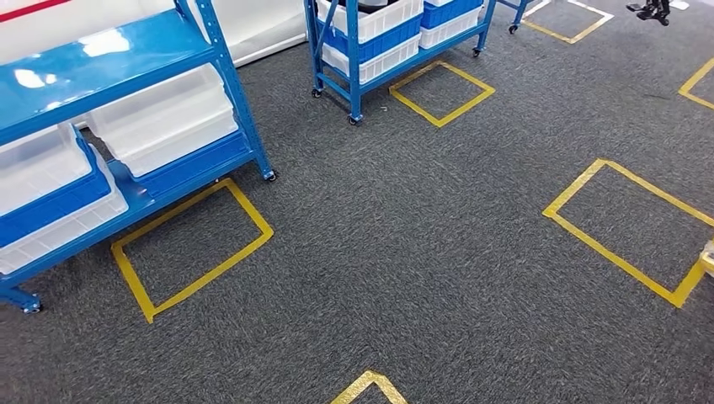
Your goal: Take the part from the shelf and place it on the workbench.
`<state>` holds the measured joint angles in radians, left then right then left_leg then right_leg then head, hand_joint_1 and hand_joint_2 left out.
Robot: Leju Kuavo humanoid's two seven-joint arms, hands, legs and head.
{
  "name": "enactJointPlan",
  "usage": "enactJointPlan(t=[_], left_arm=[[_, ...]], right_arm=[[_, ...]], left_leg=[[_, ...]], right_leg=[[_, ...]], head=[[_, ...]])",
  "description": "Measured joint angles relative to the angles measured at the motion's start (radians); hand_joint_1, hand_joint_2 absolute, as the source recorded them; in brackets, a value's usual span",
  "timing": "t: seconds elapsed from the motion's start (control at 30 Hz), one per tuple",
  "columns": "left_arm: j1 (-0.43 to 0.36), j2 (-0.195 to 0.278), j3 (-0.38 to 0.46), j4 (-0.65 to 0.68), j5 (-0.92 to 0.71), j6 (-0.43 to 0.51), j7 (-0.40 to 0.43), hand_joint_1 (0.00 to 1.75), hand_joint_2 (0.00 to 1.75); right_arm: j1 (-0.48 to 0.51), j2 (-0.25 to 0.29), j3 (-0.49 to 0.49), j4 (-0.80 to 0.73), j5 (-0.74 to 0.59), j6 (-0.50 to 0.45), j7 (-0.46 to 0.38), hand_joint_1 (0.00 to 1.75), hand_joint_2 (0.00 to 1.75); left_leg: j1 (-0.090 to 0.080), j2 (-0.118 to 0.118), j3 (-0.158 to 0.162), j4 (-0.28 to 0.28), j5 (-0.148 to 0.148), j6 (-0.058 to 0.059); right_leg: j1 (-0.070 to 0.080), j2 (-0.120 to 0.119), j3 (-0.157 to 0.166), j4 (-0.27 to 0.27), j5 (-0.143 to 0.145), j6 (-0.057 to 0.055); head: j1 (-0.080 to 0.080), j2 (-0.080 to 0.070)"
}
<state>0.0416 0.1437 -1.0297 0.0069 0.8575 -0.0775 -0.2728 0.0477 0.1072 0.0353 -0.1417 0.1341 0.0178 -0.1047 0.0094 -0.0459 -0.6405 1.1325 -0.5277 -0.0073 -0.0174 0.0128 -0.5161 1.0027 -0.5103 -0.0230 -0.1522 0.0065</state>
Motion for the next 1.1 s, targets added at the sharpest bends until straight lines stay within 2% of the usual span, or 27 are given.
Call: enactJointPlan(t=[0.07, 0.1, 0.13, 0.17, 0.23, 0.27, 0.3, 0.33, 0.37, 0.4, 0.43, 0.47, 0.53, 0.57, 0.6, 0.63, 0.67, 0.7, 0.77, 0.83, 0.87, 0.9, 0.93, 0.97, 1.0, 1.07, 1.1], left_arm=[[-0.003, 0.004, 0.035, 0.000, 0.057, -0.006, 0.048, 0.00, 0.00], [-0.005, 0.005, 0.054, 0.000, 0.084, -0.003, 0.083, 0.00, 0.00], [-0.005, 0.005, 0.074, 0.000, 0.106, 0.006, 0.121, 0.00, 0.44], [-0.005, 0.005, 0.093, 0.000, 0.125, 0.018, 0.157, 0.00, 0.87], [-0.002, 0.003, 0.124, 0.000, 0.153, 0.041, 0.202, 0.00, 1.75], [-0.002, 0.003, 0.136, 0.000, 0.163, 0.046, 0.211, 0.00, 1.75], [-0.001, 0.003, 0.148, 0.000, 0.172, 0.049, 0.215, 0.00, 1.75], [-0.001, 0.003, 0.158, 0.000, 0.179, 0.050, 0.218, 0.00, 1.75], [-0.001, 0.003, 0.166, 0.000, 0.182, 0.050, 0.220, 0.00, 1.75], [0.000, 0.003, 0.173, 0.001, 0.184, 0.049, 0.221, 0.00, 1.75], [0.001, 0.003, 0.177, 0.001, 0.184, 0.047, 0.222, 0.00, 1.75], [-0.001, 0.003, 0.179, 0.001, 0.183, 0.046, 0.221, 0.00, 1.75], [-0.005, 0.003, 0.181, 0.001, 0.175, 0.043, 0.213, 0.00, 1.75], [-0.006, 0.003, 0.180, 0.001, 0.167, 0.041, 0.204, 0.00, 1.75], [-0.007, 0.004, 0.179, 0.001, 0.157, 0.039, 0.193, 0.00, 1.75], [-0.007, 0.006, 0.177, 0.001, 0.144, 0.038, 0.178, 0.00, 1.75], [-0.008, 0.008, 0.173, 0.001, 0.131, 0.037, 0.163, 0.00, 1.75], [-0.008, 0.009, 0.168, 0.001, 0.119, 0.037, 0.148, 0.00, 1.75], [-0.010, 0.016, 0.153, 0.001, 0.098, 0.039, 0.121, 0.00, 1.75], [-0.010, 0.024, 0.140, 0.001, 0.089, 0.042, 0.102, 0.00, 1.75], [-0.010, 0.028, 0.135, 0.002, 0.088, 0.043, 0.096, 0.00, 1.75], [-0.007, 0.031, 0.131, 0.002, 0.087, 0.044, 0.093, 0.00, 1.75], [-0.006, 0.035, 0.128, 0.003, 0.087, 0.045, 0.091, 0.00, 1.75], [-0.006, 0.038, 0.126, 0.004, 0.086, 0.045, 0.092, 0.00, 1.75], [-0.008, 0.040, 0.123, 0.005, 0.085, 0.045, 0.095, 0.00, 1.75], [-0.014, 0.041, 0.115, 0.006, 0.080, 0.045, 0.109, 0.00, 1.75], [-0.016, 0.041, 0.110, 0.006, 0.079, 0.045, 0.116, 0.00, 1.75]], right_arm=[[0.001, -0.013, 0.014, 0.001, 0.012, 0.000, -0.004, 0.00, 1.75], [0.001, -0.019, 0.019, 0.001, 0.015, 0.000, -0.011, 0.00, 1.75], [0.001, -0.023, 0.023, 0.002, 0.018, -0.002, -0.024, 0.00, 1.75], [0.001, -0.026, 0.028, 0.002, 0.023, -0.004, -0.039, 0.00, 1.75], [0.002, -0.028, 0.041, 0.002, 0.044, -0.012, -0.063, 0.00, 1.75], [0.002, -0.027, 0.050, 0.002, 0.057, -0.018, -0.067, 0.00, 1.75], [0.000, -0.027, 0.059, 0.002, 0.068, -0.024, -0.066, 0.00, 1.75], [-0.002, -0.026, 0.068, 0.002, 0.077, -0.029, -0.064, 0.00, 1.75], [-0.006, -0.025, 0.075, 0.002, 0.083, -0.032, -0.061, 0.00, 1.75], [-0.009, -0.025, 0.081, 0.001, 0.087, -0.033, -0.059, 0.00, 1.75], [-0.011, -0.024, 0.087, 0.001, 0.089, -0.031, -0.056, 0.00, 1.75], [-0.012, -0.025, 0.091, 0.001, 0.091, -0.028, -0.054, 0.00, 1.75], [-0.012, -0.025, 0.100, 0.001, 0.093, -0.017, -0.050, 0.00, 1.75], [-0.013, -0.025, 0.103, 0.001, 0.094, -0.010, -0.047, 0.00, 1.75], [-0.015, -0.026, 0.105, 0.000, 0.094, -0.004, -0.044, 0.00, 1.75], [-0.017, -0.027, 0.105, 0.000, 0.093, 0.001, -0.040, 0.00, 1.75], [-0.018, -0.028, 0.106, 0.000, 0.091, 0.005, -0.034, 0.00, 1.75], [-0.018, -0.028, 0.106, 0.000, 0.089, 0.008, -0.027, 0.00, 1.75], [-0.017, -0.027, 0.107, 0.001, 0.086, 0.012, -0.007, 0.00, 1.75], [-0.016, -0.024, 0.109, 0.003, 0.083, 0.014, 0.012, 0.00, 1.75], [-0.017, -0.023, 0.109, 0.004, 0.081, 0.014, 0.020, 0.00, 1.75], [-0.019, -0.022, 0.109, 0.004, 0.079, 0.014, 0.028, 0.00, 1.75], [-0.021, -0.020, 0.108, 0.003, 0.076, 0.013, 0.035, 0.00, 1.75], [-0.022, -0.018, 0.108, 0.003, 0.073, 0.012, 0.042, 0.00, 1.75], [-0.023, -0.016, 0.107, 0.003, 0.070, 0.009, 0.048, 0.00, 1.75], [-0.021, -0.015, 0.106, 0.003, 0.061, 0.001, 0.056, 0.00, 1.75], [-0.020, -0.015, 0.104, 0.003, 0.056, -0.001, 0.058, 0.00, 1.75]], left_leg=[[0.002, 0.029, -0.063, 0.129, -0.056, -0.005], [0.003, 0.034, -0.079, 0.166, -0.064, -0.007], [0.004, 0.038, -0.075, 0.162, -0.051, -0.008], [0.004, 0.045, -0.048, 0.117, -0.022, -0.007], [-0.003, 0.087, 0.034, -0.025, 0.038, 0.001], [-0.007, 0.108, 0.063, -0.077, 0.052, 0.007], [-0.012, 0.121, 0.077, -0.106, 0.055, 0.012], [-0.016, 0.121, 0.078, -0.113, 0.051, 0.016], [-0.015, 0.109, 0.075, -0.115, 0.052, 0.021], [-0.013, 0.098, 0.076, -0.119, 0.054, 0.026], [-0.010, 0.087, 0.078, -0.124, 0.056, 0.032], [-0.006, 0.078, 0.080, -0.129, 0.059, 0.038], [-0.003, 0.059, 0.082, -0.131, 0.062, 0.046], [-0.003, 0.048, 0.081, -0.131, 0.062, 0.048], [-0.003, 0.036, 0.082, -0.130, 0.062, 0.048], [-0.003, 0.022, 0.083, -0.130, 0.061, 0.048], [-0.003, 0.007, 0.085, -0.128, 0.060, 0.047], [-0.002, -0.008, 0.088, -0.127, 0.059, 0.045], [-0.002, -0.036, 0.084, -0.119, 0.056, 0.038], [-0.002, -0.060, 0.068, -0.111, 0.059, 0.027], [-0.001, -0.071, 0.061, -0.110, 0.063, 0.020], [0.001, -0.084, 0.056, -0.112, 0.067, 0.013], [0.002, -0.084, 0.054, -0.111, 0.067, 0.007], [0.002, -0.068, 0.048, -0.100, 0.058, 0.002], [0.000, -0.042, 0.035, -0.070, 0.039, -0.003], [0.000, 0.018, -0.019, 0.049, -0.023, -0.010], [0.001, 0.031, -0.051, 0.118, -0.051, -0.013]], right_leg=[[0.005, -0.032, 0.000, 0.000, -0.002, -0.003], [0.006, -0.048, 0.001, 0.001, -0.004, -0.004], [0.007, -0.063, 0.003, 0.001, -0.007, -0.003], [0.007, -0.076, 0.007, 0.001, -0.011, -0.001], [0.010, -0.098, 0.018, 0.002, -0.019, 0.005], [0.012, -0.106, 0.021, 0.003, -0.023, 0.010], [0.015, -0.116, 0.024, 0.003, -0.027, 0.015], [0.016, -0.125, 0.026, 0.003, -0.029, 0.020], [0.017, -0.136, 0.029, 0.002, -0.031, 0.024], [0.016, -0.135, 0.033, 0.002, -0.035, 0.029], [0.015, -0.115, 0.033, 0.010, -0.044, 0.034], [0.013, -0.086, 0.023, 0.037, -0.064, 0.039], [0.011, -0.025, -0.031, 0.152, -0.127, 0.042], [0.011, -0.015, -0.066, 0.221, -0.155, 0.043], [0.012, -0.012, -0.092, 0.272, -0.168, 0.043], [0.013, -0.011, -0.102, 0.290, -0.161, 0.043], [0.013, -0.010, -0.093, 0.268, -0.132, 0.042], [0.012, -0.004, -0.070, 0.215, -0.092, 0.040], [0.006, 0.048, -0.022, 0.092, -0.028, 0.036], [0.003, 0.091, -0.008, 0.034, -0.015, 0.031], [0.004, 0.090, -0.010, 0.029, -0.016, 0.028], [0.004, 0.079, -0.010, 0.025, -0.017, 0.024], [0.004, 0.066, -0.008, 0.020, -0.014, 0.018], [0.003, 0.052, -0.003, 0.013, -0.011, 0.011], [0.002, 0.037, 0.001, 0.007, -0.009, 0.005], [0.005, 0.004, 0.006, 0.002, -0.009, -0.004], [0.008, -0.013, 0.007, 0.002, -0.010, -0.006]], head=[[-0.002, 0.000], [-0.002, 0.000], [-0.002, 0.000], [-0.002, 0.000], [-0.002, 0.000], [-0.001, 0.000], [-0.001, 0.000], [-0.001, 0.000], [-0.001, 0.000], [0.000, 0.000], [0.000, 0.000], [0.001, 0.000], [0.003, 0.000], [0.003, 0.000], [0.003, 0.000], [0.003, 0.000], [0.003, 0.000], [0.003, 0.000], [0.003, 0.000], [0.003, 0.000], [0.003, 0.000], [0.003, 0.000], [0.003, 0.000], [0.003, 0.000], [0.003, 0.000], [0.002, 0.000], [0.002, 0.000]])
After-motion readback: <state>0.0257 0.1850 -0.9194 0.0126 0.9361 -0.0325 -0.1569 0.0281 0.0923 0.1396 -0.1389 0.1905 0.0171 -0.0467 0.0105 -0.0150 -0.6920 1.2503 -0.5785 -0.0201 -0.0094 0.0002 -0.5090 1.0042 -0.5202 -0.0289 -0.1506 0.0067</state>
